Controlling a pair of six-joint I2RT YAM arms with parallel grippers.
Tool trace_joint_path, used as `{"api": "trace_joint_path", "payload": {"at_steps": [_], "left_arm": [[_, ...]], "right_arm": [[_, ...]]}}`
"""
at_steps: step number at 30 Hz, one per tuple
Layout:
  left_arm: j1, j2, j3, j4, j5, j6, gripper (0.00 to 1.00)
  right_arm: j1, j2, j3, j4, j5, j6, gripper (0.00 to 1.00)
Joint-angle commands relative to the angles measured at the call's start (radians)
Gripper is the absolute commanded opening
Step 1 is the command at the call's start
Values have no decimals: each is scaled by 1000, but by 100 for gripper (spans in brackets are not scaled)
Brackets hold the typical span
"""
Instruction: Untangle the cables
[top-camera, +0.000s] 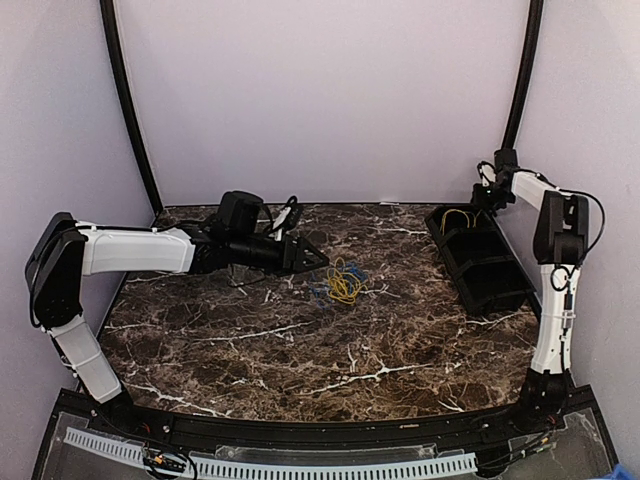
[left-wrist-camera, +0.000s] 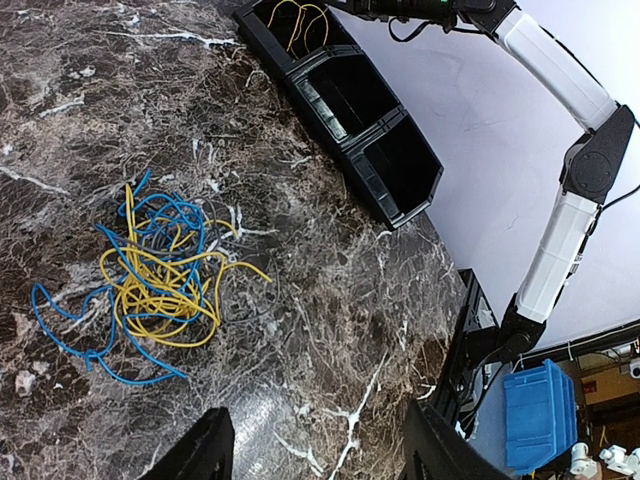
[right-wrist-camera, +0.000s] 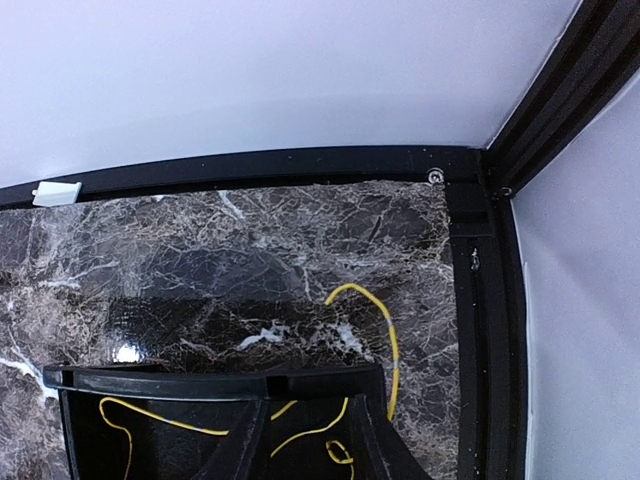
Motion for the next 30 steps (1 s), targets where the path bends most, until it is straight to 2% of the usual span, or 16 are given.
{"api": "trace_joint_path", "payload": {"at_steps": [1,15,22,30], "left_arm": [[-4,-15,5,30,14,-5,61],[-5,-15,2,24,14,-1,61],[-5,-4,12,24,16,-1,61],[-5,0,12,24,22,-6,61]], "right_arm": [[-5,-75,-23,83,31,-15,31],[-8,-10,30,70,47,-13,32],[-11,16,33,55,13,-19,28],[-11,33,42,43,-11,-15,28]]}}
